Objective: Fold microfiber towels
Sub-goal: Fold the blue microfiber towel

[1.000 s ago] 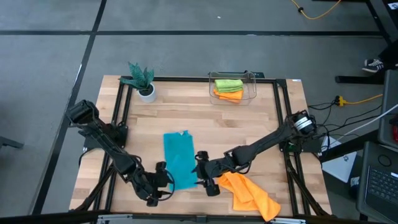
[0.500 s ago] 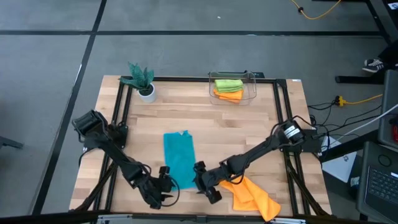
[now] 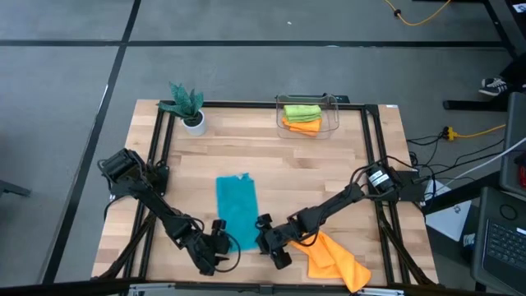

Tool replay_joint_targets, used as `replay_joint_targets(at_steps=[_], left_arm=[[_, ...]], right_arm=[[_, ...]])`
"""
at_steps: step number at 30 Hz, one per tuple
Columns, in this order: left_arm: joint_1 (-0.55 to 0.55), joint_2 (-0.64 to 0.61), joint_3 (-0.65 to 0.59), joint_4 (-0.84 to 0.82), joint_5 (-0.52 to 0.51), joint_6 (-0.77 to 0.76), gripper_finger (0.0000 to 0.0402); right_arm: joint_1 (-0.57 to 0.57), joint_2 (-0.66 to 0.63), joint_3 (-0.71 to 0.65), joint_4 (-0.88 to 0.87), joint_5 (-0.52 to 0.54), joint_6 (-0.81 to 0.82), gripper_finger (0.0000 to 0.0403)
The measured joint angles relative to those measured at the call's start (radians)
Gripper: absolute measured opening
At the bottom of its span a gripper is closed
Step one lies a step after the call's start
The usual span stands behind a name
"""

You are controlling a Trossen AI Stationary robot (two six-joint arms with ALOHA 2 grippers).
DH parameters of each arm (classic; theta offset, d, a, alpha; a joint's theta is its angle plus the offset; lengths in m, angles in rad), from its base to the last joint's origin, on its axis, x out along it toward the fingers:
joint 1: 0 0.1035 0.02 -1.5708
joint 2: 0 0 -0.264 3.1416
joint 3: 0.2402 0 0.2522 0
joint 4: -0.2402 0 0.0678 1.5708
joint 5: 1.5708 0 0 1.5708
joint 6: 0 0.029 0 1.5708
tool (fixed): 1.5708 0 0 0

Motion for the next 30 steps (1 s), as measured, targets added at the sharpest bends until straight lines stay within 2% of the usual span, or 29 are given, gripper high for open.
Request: replay_joint_targets(at_steps=[5,12,15,24,30], left_arm=[[0.0,-0.001,0.01,-0.002,0.061,0.001,0.0209],[0.003,-0.002,0.013,-0.045,0.063,0.005,0.0212],[0.003,-0.003,0.013,-0.058,0.053,0.054,0.0209],[0.003,0.005,0.012,-0.09,0.016,0.106,0.0187],[0.004,0.025,0.012,-0.092,0.0,0.103,0.014]], right_arm=[[0.0,0.001,0.0,-0.002,0.004,-0.001,0.0209],[0.0,0.002,0.0,-0.006,0.005,0.0,0.0196],[0.0,0.003,0.0,-0.006,0.005,0.0,0.0183],[0.001,0.004,-0.001,-0.006,0.013,0.001,0.0112],[0.0,0.004,-0.002,-0.008,0.017,0.002,0.0057]])
